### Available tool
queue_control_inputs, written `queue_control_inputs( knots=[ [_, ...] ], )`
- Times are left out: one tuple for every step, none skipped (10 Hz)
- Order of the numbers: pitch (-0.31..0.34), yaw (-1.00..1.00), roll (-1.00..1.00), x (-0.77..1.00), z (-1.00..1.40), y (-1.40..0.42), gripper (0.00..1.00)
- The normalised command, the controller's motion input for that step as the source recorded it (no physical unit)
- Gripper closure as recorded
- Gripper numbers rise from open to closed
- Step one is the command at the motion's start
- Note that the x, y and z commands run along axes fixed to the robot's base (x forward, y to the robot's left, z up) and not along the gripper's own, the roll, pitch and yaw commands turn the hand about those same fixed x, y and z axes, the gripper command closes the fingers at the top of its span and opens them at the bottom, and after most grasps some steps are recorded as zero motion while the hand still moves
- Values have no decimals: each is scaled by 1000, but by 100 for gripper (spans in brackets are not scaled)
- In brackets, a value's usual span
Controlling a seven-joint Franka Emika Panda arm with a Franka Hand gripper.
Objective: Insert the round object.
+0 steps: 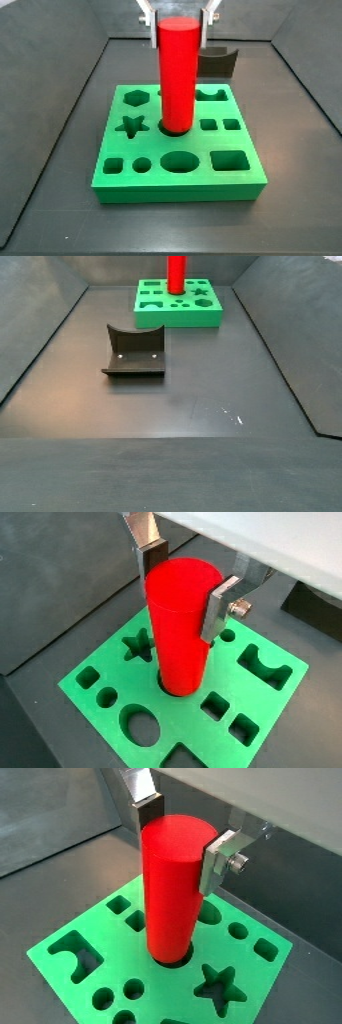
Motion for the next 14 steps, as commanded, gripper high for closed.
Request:
queue_control_inputs(
  knots=[
    [0, -26, -14, 0, -137, 0, 100],
    [0, -9, -39, -43, -186, 0, 100],
    [-33, 0, -97, -140, -217, -9, 100],
    [-37, 0, -221, 0, -269, 0, 100],
    [-33, 0, -170, 0, -217, -57, 100],
    [0, -26, -83, -51, -174, -20, 100],
    [0, -123, -39, -149, -126, -14, 100],
    [-10, -134, -30, -140, -194, -6, 100],
    [-29, -143, -16, -74, -297, -20, 100],
    [-11, -137, 0, 0, -349, -37, 100],
    [-1, -91, -4, 0, -283, -11, 100],
    [0, -60, -13, 0, -203, 0, 100],
    [0, -40, -19, 0, -183, 0, 100],
    [-24, 0, -11, 0, 0, 0, 100]
  ],
)
